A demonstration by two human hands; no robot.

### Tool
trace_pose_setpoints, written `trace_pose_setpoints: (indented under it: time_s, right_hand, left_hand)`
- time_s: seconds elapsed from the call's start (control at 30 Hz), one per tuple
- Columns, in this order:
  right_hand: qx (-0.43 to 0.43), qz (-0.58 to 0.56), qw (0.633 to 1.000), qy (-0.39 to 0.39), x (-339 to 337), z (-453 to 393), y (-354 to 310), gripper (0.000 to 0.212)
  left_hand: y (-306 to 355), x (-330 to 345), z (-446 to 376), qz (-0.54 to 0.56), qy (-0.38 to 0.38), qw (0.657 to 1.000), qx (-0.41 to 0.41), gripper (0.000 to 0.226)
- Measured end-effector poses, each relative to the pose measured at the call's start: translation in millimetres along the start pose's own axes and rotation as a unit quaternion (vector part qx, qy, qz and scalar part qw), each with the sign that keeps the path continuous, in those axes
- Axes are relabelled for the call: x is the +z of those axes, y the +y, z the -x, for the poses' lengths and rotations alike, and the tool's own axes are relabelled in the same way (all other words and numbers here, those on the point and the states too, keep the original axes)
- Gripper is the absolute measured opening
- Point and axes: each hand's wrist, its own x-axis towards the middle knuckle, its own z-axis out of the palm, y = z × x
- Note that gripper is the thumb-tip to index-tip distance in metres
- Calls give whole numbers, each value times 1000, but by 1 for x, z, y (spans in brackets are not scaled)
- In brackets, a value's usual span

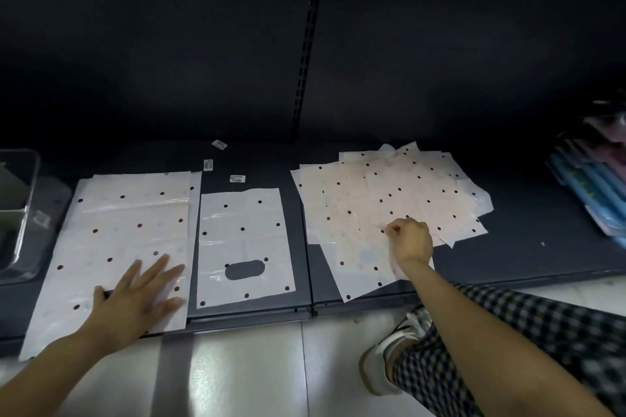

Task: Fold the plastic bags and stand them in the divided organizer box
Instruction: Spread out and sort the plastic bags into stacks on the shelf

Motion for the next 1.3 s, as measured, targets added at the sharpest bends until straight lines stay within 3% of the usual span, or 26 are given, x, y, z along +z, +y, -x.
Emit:
trace_pose_setpoints:
  time_s: [0.17,0.3,0.5,0.63,0.7,0.83,0.97,1.13,1.23,1.3]
  right_hand:
    - [-43,-171,984,23,-3,16,-47,15]
    - [-167,-223,960,-29,-2,38,-93,4]
    - [-290,-293,902,-130,8,82,-128,28]
    - [-271,-309,898,-155,19,104,-133,32]
    - [-240,-333,894,-178,22,110,-132,30]
    - [-165,-376,886,-215,28,115,-129,24]
    - [-103,-417,874,-227,30,113,-129,24]
    - [-113,-419,860,-267,28,110,-132,27]
    - [-191,-279,925,-175,24,95,-122,34]
    - [-189,-209,955,-95,19,77,-101,38]
  left_hand:
    - [21,-9,0,48,103,993,17,56]
    - [49,-16,0,137,126,979,84,51]
    - [71,-13,6,247,100,961,76,58]
    - [78,-10,8,459,54,887,-17,66]
    - [77,-7,7,496,49,866,-39,61]
    - [78,-2,7,462,59,885,-11,46]
    - [80,5,4,325,113,936,72,44]
    - [85,21,4,168,88,971,143,53]
    - [82,31,0,93,31,986,137,58]
    - [79,34,-3,71,25,987,140,59]
